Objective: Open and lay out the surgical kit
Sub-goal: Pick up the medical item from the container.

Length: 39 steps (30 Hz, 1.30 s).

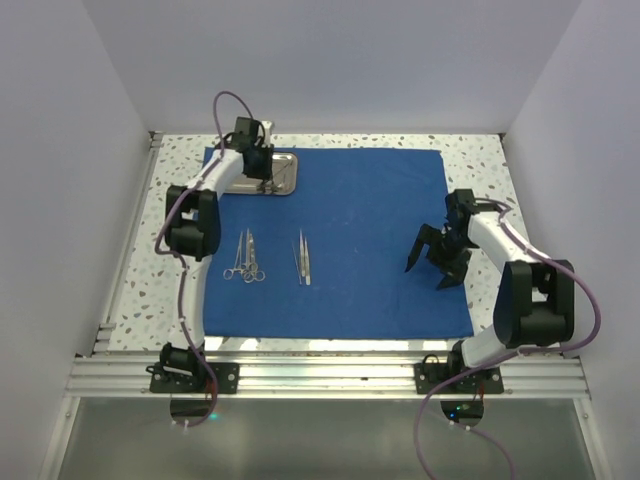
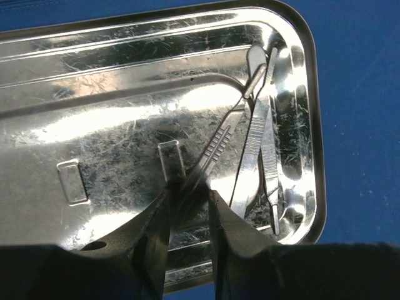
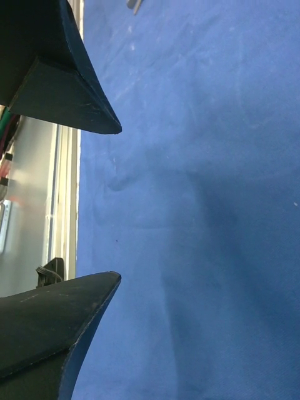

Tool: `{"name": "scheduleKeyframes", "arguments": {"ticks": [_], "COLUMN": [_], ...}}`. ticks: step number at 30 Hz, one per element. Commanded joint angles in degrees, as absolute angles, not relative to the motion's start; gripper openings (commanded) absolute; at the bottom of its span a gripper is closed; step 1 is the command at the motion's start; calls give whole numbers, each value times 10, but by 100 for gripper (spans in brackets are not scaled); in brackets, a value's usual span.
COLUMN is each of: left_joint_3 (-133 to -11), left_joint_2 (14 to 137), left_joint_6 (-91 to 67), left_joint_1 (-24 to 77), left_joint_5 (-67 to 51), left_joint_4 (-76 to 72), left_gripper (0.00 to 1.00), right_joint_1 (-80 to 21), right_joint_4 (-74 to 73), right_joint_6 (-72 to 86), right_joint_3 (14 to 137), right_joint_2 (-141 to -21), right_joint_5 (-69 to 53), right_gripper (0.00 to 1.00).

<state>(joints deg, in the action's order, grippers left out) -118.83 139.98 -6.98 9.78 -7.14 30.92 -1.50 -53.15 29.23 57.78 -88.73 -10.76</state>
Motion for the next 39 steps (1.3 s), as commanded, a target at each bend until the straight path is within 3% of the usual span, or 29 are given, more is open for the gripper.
{"name": "scheduleKeyframes", "arguments": {"ticks": [1, 5, 20, 27, 31, 39], "left_joint_3": [-1166, -1144, -1147, -1146, -1189, -1179], "left_joint_2": [1418, 1405, 1453, 1464, 1481, 1412], "left_joint_6": [-62, -83, -99, -100, -91, -115], "left_joint_1": [122, 124, 134, 134, 128, 127], "left_joint_5": [-76, -89, 62, 33, 7, -29], "left_joint_4": [417, 413, 531, 512, 533, 495], "left_gripper": [33, 33, 28, 17, 0, 0], "right_joint_1": [-15, -16, -15, -15, -15, -15], "right_joint_4": [-522, -527, -534, -536, -536, -533], "right_joint_6": [298, 291, 279, 279, 279, 282], "right_joint_3": [571, 560, 540, 539, 540, 538], "right_joint_2": [-855, -839, -805, -802, -803, -804], "right_joint_5": [-132, -132, -137, -135, -134, -134], "right_gripper": [95, 96, 96, 96, 96, 96]}}
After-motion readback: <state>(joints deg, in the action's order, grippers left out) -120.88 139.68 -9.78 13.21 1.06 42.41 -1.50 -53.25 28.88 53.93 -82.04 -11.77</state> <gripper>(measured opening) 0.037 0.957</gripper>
